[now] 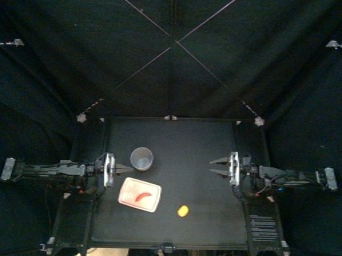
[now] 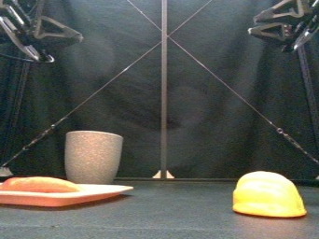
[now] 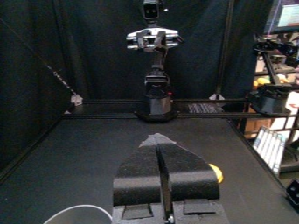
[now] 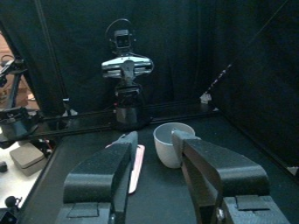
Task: Pick the red chile then place it on the pink plate
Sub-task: Drop red chile on the pink plate and return to neutral
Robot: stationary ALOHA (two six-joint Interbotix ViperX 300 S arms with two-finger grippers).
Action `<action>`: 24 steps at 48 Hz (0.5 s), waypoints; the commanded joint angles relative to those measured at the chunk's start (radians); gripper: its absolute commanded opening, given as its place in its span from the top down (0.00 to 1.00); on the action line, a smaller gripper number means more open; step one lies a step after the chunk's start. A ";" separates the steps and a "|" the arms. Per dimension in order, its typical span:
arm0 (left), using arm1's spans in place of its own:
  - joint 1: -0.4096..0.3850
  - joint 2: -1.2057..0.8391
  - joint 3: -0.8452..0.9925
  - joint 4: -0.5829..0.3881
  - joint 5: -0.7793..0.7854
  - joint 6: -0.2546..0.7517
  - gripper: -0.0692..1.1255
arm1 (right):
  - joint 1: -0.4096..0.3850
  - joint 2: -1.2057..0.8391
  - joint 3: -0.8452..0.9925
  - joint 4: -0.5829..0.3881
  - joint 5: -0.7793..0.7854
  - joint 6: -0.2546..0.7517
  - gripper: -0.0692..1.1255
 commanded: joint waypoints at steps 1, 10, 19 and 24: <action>0.006 0.003 -0.012 0.003 -0.005 0.000 0.97 | -0.003 0.015 -0.003 0.000 -0.008 -0.003 0.29; 0.006 0.003 -0.009 0.003 -0.005 0.000 0.97 | -0.009 0.018 0.002 0.002 -0.008 -0.003 0.29; 0.006 0.003 -0.011 0.003 -0.005 0.000 0.97 | -0.009 0.015 0.003 -0.003 -0.008 -0.005 0.29; 0.006 0.003 -0.011 0.002 -0.006 -0.002 0.97 | -0.011 0.020 0.005 -0.002 -0.008 -0.005 0.29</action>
